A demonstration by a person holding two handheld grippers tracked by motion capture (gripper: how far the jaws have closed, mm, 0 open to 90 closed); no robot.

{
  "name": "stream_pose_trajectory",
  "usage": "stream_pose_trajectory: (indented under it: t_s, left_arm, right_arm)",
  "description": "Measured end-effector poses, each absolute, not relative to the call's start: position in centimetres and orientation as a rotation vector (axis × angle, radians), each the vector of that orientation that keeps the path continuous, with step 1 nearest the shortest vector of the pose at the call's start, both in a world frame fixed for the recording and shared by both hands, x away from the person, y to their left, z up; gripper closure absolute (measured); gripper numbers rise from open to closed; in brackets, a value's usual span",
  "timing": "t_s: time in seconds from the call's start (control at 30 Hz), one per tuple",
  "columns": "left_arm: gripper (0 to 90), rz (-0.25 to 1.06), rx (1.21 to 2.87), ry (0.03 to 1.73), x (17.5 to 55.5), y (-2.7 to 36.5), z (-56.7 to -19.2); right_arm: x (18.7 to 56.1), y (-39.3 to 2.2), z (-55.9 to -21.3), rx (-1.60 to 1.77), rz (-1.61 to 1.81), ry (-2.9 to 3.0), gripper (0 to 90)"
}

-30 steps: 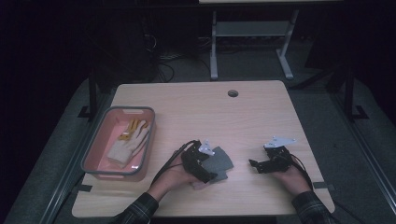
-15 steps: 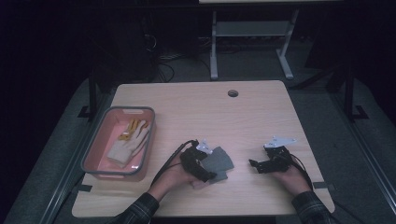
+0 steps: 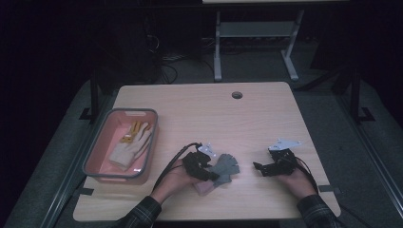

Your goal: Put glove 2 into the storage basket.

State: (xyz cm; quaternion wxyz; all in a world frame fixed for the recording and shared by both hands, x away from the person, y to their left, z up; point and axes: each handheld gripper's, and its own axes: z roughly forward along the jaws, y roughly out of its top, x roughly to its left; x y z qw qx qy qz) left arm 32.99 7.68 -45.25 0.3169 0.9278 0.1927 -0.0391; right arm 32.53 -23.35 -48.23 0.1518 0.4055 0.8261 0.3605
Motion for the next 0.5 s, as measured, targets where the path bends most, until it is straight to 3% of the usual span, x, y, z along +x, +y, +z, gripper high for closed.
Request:
stream_pose_trajectory:
  t_s: [0.5]
  left_arm:
    - [66.3,-0.069,2.371,0.569,33.3,9.1,-42.5]
  right_arm:
    - [32.5,-23.3,-48.2,1.163,1.035,2.37,11.8]
